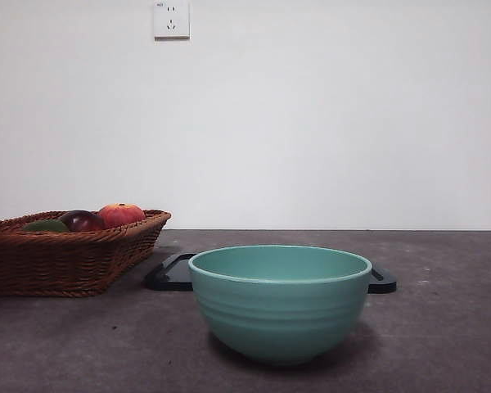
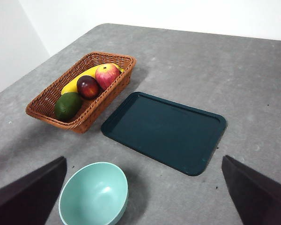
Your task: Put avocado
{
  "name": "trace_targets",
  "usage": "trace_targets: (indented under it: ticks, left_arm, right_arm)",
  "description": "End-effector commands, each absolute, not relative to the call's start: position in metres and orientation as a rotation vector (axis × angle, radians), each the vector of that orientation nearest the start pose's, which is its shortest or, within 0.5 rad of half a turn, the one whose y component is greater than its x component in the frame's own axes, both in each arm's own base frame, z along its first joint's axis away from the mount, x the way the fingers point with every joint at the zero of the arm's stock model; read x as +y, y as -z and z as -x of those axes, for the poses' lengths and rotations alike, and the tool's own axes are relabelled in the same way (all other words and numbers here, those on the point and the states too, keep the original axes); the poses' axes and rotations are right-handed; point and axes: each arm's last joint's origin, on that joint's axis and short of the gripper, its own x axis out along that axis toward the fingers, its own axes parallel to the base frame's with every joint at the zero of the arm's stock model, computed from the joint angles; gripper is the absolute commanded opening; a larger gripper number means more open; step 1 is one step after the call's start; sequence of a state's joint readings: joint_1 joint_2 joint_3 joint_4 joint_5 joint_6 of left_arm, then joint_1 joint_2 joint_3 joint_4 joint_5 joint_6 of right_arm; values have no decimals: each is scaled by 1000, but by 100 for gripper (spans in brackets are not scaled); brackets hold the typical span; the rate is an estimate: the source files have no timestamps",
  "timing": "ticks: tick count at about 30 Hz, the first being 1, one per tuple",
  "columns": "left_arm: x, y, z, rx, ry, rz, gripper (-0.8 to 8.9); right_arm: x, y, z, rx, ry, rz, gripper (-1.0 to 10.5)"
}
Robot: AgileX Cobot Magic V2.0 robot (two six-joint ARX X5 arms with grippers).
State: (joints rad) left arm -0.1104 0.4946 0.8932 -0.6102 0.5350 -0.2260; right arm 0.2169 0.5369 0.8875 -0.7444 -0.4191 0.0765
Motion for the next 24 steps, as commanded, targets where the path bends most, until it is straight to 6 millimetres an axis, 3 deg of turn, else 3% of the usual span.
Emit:
trace_targets:
  ticks: [1,11,16,24]
  left_arm:
    - [-24,-365,-76,269,632,254,531]
    - [-24,-359,-88,346,581,261,531]
    - [-25,-347,-114,495,488,272,531]
    - [-31,-320,-178,831,369,302,531]
  right_arm:
    - [31,-349,-84,402,-618,-119,658]
    - [31,-349,-84,403,-618,-120,658]
    - [31,-349,-84,403,-618,-120,658]
    - [31,-349,-84,405,-618,-127,658]
